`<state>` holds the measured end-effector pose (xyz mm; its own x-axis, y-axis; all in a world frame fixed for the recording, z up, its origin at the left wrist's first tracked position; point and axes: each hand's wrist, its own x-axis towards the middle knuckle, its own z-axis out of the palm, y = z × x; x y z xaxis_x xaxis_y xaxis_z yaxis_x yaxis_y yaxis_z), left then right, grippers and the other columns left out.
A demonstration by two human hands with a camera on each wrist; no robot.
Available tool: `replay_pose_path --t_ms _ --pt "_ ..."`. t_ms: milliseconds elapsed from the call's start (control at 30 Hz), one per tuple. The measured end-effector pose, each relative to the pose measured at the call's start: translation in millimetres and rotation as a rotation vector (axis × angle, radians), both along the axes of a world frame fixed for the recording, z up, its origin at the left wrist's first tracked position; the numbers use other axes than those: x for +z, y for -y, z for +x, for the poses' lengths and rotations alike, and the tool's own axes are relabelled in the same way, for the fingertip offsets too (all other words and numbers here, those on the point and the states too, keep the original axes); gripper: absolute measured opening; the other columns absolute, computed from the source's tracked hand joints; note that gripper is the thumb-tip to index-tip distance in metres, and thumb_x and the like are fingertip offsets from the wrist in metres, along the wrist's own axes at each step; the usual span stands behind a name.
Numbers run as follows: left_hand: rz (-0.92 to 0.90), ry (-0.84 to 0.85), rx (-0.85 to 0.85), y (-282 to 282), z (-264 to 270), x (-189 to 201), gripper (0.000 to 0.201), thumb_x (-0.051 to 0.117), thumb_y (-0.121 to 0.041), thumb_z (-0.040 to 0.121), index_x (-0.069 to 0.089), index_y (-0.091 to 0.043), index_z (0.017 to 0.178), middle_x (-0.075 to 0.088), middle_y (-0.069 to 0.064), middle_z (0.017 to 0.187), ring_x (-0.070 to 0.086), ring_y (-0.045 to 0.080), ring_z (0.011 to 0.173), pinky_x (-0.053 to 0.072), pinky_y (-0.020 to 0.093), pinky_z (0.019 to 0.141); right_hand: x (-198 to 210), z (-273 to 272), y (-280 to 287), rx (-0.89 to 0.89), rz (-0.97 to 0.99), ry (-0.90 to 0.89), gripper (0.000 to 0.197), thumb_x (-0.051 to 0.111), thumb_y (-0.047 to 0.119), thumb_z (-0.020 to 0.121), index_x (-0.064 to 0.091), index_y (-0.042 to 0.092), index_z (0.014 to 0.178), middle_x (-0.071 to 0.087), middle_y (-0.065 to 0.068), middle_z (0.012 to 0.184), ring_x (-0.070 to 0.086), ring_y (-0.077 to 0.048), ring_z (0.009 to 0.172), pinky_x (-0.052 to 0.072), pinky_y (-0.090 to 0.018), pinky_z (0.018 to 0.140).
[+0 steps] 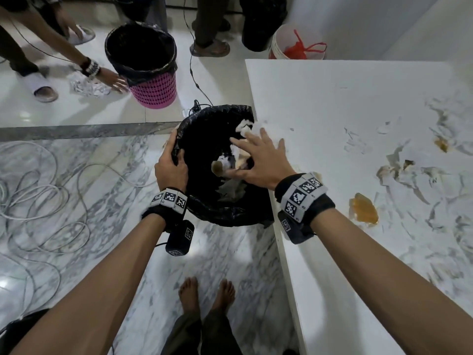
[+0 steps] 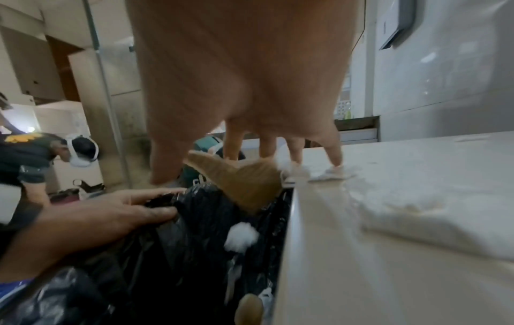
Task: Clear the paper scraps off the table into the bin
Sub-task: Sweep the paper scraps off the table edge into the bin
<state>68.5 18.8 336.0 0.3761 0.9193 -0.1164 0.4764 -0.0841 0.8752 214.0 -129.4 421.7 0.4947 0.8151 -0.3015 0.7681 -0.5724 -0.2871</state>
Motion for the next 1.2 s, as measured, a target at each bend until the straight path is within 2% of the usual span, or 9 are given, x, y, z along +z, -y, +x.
replay_pose_path --t_ms 100,200,400,567,667,800,967,1067,1200 --pt "0.005 -0.006 0.010 0.5 0.0 1.7 0.051 0.050 -0.014 0.094 0.042 -0.038 0.138 0.058 -0.005 0.131 0.054 0.005 0.115 0.040 0.016 0.098 23.6 10.5 2.6 -0.050 0.226 -0.010 0.070 0.055 0.079 0.069 0.051 0.044 0.130 0.052 0.010 0.137 0.039 -0.017 0.131 0.031 -0.052 0.106" --pt "0.019 -0.022 0.013 1.1 0.6 5.0 0.051 0.049 -0.014 0.095 0.041 -0.039 0.139 0.063 -0.003 0.123 0.054 0.001 0.103 0.040 0.012 0.088 32.8 40.5 10.2 -0.188 0.285 -0.009 0.062 0.055 0.075 0.075 0.057 0.038 0.125 0.056 0.007 0.130 0.043 -0.016 0.123 0.035 -0.043 0.101" --pt "0.028 -0.016 -0.007 -6.6 7.5 5.8 0.050 0.050 -0.015 0.094 0.043 -0.040 0.137 0.064 -0.002 0.123 0.059 0.011 0.112 0.039 0.012 0.090 17.8 138.3 19.3 -0.384 0.135 0.121 0.067 0.055 0.054 0.087 0.040 0.019 0.142 0.037 -0.010 0.148 0.030 -0.028 0.138 0.029 -0.046 0.110" --pt "0.019 0.013 -0.030 -11.2 11.5 4.0 0.051 0.050 -0.014 0.094 0.043 -0.043 0.136 0.058 -0.008 0.131 0.053 0.004 0.119 0.036 0.011 0.097 10.6 195.6 23.3 -0.450 -0.008 0.135 0.082 0.048 0.057 0.090 0.017 0.011 0.151 0.009 -0.013 0.159 0.004 -0.029 0.148 0.012 -0.048 0.119" --pt "0.005 0.031 -0.021 -11.3 12.5 0.3 0.052 0.051 -0.015 0.094 0.043 -0.045 0.135 0.057 -0.012 0.131 0.047 -0.010 0.113 0.031 -0.004 0.090 11.4 212.1 28.3 -0.436 -0.125 0.151 0.085 0.037 0.064 0.091 0.006 0.014 0.153 -0.002 -0.008 0.161 -0.006 -0.029 0.148 0.003 -0.052 0.118" --pt "-0.007 0.030 -0.021 -11.1 12.1 0.9 0.053 0.050 -0.016 0.093 0.043 -0.049 0.133 0.056 -0.018 0.125 0.042 -0.018 0.104 0.027 -0.013 0.082 14.5 208.0 41.8 -0.427 -0.209 0.119 0.087 0.023 0.074 0.088 0.002 0.019 0.153 -0.005 0.000 0.161 -0.004 -0.024 0.148 -0.002 -0.058 0.116" --pt "-0.004 0.002 -0.029 -7.2 9.1 6.6 0.052 0.049 -0.017 0.093 0.042 -0.049 0.134 0.056 -0.013 0.131 0.048 -0.009 0.113 0.033 0.001 0.092 20.4 172.9 74.4 -0.534 -0.238 0.035 0.092 0.014 0.086 0.078 0.004 0.032 0.152 -0.006 0.011 0.160 -0.005 -0.024 0.148 -0.006 -0.070 0.108" --pt "-0.012 0.000 -0.019 -5.4 8.9 8.7 0.051 0.050 -0.017 0.093 0.043 -0.047 0.134 0.058 -0.015 0.127 0.048 -0.011 0.106 0.033 -0.001 0.088 17.4 144.8 87.0 -0.637 -0.198 -0.083 0.102 0.011 0.092 0.069 0.000 0.032 0.151 -0.011 0.007 0.160 -0.013 -0.031 0.146 -0.003 -0.070 0.109" --pt "-0.026 -0.018 0.002 -2.7 7.4 10.0 0.049 0.049 -0.019 0.094 0.043 -0.046 0.134 0.059 -0.018 0.107 0.051 -0.008 0.095 0.038 0.004 0.083 13.3 100.8 65.3 -0.685 -0.163 -0.115 0.093 0.016 0.083 0.081 -0.004 0.026 0.152 -0.018 0.001 0.159 -0.018 -0.034 0.145 -0.007 -0.071 0.107"
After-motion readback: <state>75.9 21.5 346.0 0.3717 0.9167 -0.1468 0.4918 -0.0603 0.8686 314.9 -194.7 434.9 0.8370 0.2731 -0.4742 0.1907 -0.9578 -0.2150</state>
